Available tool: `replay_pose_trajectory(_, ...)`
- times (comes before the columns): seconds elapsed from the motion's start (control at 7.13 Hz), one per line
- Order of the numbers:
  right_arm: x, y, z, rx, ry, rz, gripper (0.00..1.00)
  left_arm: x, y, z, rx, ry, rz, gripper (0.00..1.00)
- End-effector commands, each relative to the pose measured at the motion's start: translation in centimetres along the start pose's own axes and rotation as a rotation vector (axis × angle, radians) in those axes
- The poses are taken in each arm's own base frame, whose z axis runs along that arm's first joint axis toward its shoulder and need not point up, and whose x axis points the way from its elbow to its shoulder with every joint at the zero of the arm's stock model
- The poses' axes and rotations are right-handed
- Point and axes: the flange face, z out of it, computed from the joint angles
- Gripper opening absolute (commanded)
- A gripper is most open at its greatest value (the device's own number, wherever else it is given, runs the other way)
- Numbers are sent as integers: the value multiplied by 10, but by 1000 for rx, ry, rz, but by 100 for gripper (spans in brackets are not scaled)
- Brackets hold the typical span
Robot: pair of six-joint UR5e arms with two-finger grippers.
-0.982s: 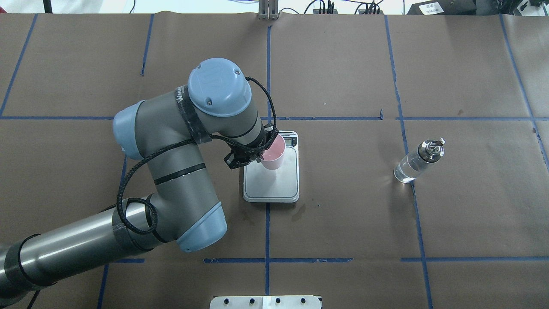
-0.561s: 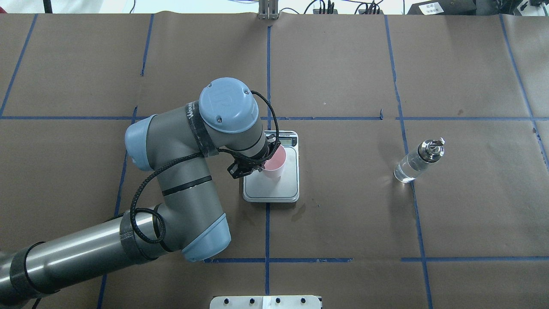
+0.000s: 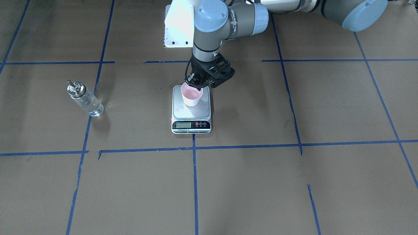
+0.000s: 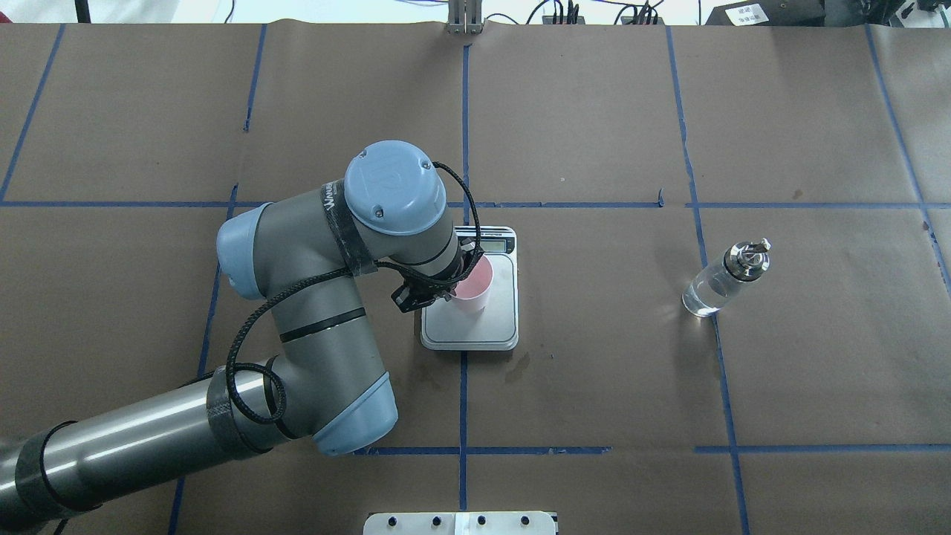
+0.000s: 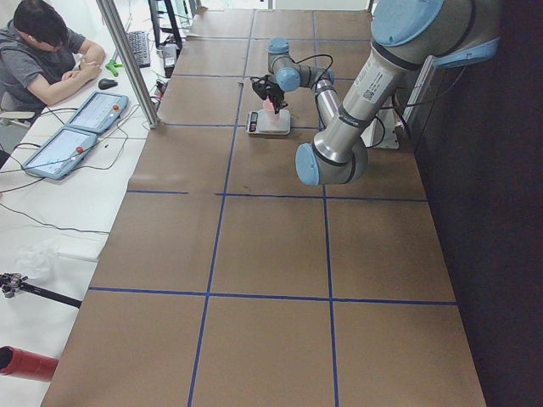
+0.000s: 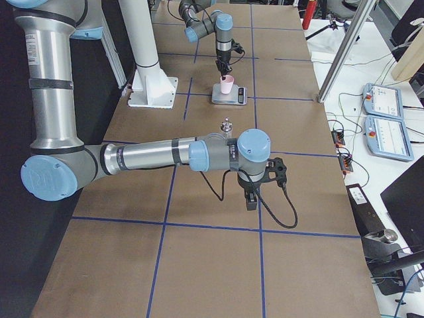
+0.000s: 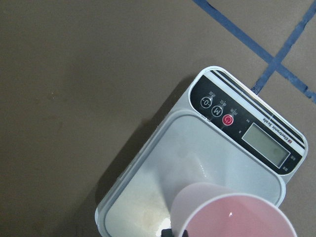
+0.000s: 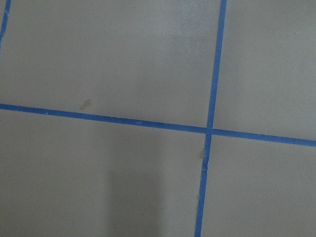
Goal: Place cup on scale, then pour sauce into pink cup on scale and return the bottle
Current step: 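Carry the pink cup with the left gripper onto the scale, then open the left gripper and withdraw it from the cup while the right arm moves in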
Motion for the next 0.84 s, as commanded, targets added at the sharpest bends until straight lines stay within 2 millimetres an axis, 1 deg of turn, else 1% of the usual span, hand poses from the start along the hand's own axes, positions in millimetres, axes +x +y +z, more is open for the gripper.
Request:
replay_pose_trajectory(0.0, -1, 0, -1, 2, -2, -1, 100, -2, -1, 1, -1, 3, 7, 47)
replay_pose_trajectory(0.14, -1, 0, 0, 0, -3, -2, 100, -5, -2, 3, 0, 1, 7, 66)
replay_pose_trajectory(0.28, -2, -1, -1, 1, -3, -1, 100, -5, -2, -4, 2, 8, 18, 75)
replay_pose_trajectory(0.42, -2, -1, -2, 4, -4, -2, 100, -10, -1, -13, -3, 21, 87, 95)
replay_pose_trajectory(0.56, -3, 0, -2, 4, -13, -2, 100, -18, 0, -29, -11, 46, 129, 99)
replay_pose_trajectory(0.7, -6, 0, -4, 7, -18, -7, 100, -21, 5, -48, -19, 81, 144, 100)
